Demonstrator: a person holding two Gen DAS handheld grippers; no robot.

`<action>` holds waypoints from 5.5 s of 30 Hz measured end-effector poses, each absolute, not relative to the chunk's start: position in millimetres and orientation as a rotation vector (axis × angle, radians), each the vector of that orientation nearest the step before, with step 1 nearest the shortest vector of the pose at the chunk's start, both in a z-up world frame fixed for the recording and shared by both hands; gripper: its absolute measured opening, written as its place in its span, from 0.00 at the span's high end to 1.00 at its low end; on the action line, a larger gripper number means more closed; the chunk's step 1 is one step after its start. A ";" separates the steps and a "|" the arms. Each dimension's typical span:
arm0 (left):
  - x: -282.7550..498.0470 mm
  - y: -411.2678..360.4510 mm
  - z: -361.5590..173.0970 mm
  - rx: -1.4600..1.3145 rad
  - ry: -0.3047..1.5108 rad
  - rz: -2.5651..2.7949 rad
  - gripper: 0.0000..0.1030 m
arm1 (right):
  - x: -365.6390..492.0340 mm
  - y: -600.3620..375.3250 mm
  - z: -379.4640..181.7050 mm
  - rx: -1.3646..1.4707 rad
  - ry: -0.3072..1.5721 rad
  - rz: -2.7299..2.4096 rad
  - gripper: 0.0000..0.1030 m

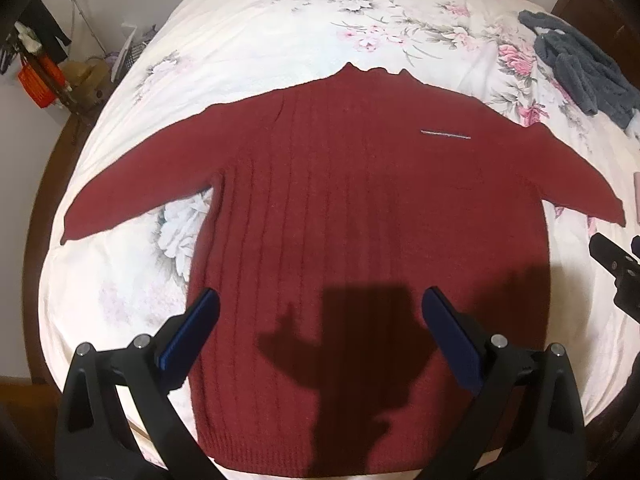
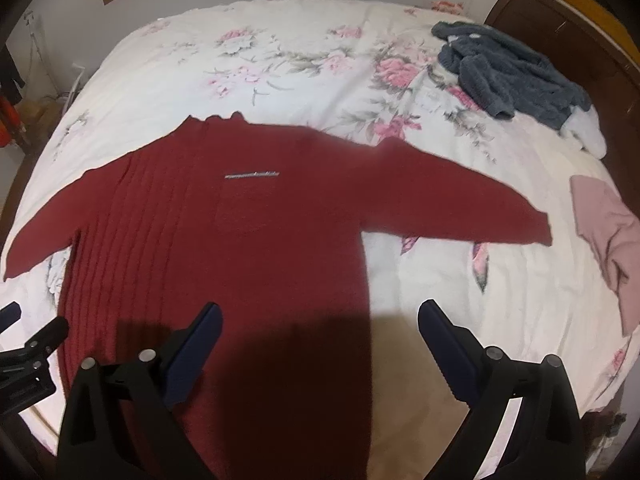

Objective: Fold small clothes

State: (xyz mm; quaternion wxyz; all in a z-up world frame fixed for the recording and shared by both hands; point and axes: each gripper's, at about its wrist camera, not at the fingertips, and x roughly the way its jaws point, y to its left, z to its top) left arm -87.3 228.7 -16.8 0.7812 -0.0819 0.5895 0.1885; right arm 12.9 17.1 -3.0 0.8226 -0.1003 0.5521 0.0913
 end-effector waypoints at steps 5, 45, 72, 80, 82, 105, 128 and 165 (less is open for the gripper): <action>-86.2 229.9 -19.3 -0.147 1.264 0.428 0.03 | 14.8 17.8 -10.7 -0.199 1.196 0.207 0.06; -98.6 226.5 -27.1 -0.157 1.228 0.454 0.03 | 10.4 7.9 -25.0 -0.186 1.209 0.204 0.06; -97.5 214.9 -26.6 -0.143 1.212 0.456 0.03 | 10.7 -10.5 -25.7 -0.153 1.201 0.206 0.05; -58.7 190.4 -29.2 -0.125 1.158 0.386 0.03 | 66.3 -108.1 -28.4 0.005 1.153 0.106 0.05; -38.5 180.9 -31.3 -0.128 1.138 0.371 0.03 | 94.7 -150.9 -31.5 0.028 1.144 0.051 0.05; 88.5 83.0 -65.1 -0.102 1.092 0.299 0.03 | 265.5 -366.0 -148.1 0.059 1.403 0.019 0.40; 51.5 131.7 -68.6 -0.138 1.114 0.369 0.03 | 226.0 -358.5 -91.8 0.113 1.236 -0.076 0.94; 70.2 171.8 -100.7 -0.327 1.171 0.238 0.03 | 170.3 -59.2 -104.1 0.169 1.316 0.691 0.68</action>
